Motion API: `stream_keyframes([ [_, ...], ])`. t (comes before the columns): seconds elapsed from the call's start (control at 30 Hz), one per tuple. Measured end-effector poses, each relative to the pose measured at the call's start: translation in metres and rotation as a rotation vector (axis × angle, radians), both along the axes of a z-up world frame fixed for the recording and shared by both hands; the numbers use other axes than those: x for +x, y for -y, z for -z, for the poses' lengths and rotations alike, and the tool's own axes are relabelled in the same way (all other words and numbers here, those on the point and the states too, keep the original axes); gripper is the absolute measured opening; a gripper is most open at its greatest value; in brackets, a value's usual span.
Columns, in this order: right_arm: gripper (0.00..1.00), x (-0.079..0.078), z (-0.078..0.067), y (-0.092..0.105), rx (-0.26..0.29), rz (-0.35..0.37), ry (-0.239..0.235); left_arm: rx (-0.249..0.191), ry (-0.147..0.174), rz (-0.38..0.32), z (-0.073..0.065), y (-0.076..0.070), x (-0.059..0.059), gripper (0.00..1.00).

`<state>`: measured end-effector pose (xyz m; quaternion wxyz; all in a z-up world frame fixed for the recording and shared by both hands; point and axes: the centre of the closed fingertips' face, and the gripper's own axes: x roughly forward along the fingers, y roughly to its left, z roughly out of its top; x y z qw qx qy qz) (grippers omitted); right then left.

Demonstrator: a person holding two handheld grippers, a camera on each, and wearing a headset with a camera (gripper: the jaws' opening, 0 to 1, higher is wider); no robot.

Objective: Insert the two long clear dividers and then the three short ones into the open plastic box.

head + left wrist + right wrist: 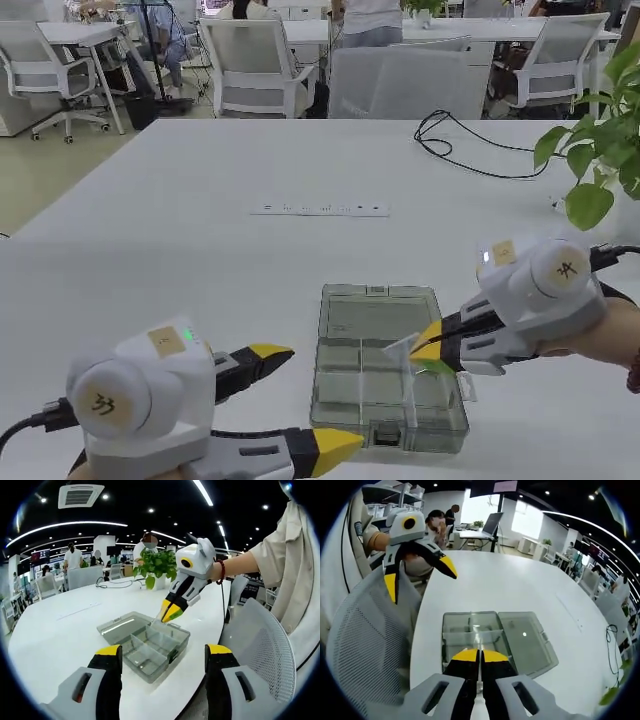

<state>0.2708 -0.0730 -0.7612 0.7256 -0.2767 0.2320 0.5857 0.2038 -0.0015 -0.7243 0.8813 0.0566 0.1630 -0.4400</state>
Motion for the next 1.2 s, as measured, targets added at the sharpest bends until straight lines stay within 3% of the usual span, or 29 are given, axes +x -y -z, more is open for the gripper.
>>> stream_keyframes([
  [0.6,0.02,0.000,0.005,-0.006,0.010,-0.010,-0.044,0.009,-0.011,-0.016,0.003,-0.001,0.004,0.72],
  [0.83,0.02,0.000,0.009,-0.007,-0.025,-0.020,-0.044,0.007,-0.007,-0.019,0.002,-0.002,0.005,0.72],
  [1.2,0.02,-0.002,0.015,-0.018,-0.116,-0.108,-0.015,0.014,-0.004,-0.023,0.003,-0.003,0.005,0.73],
])
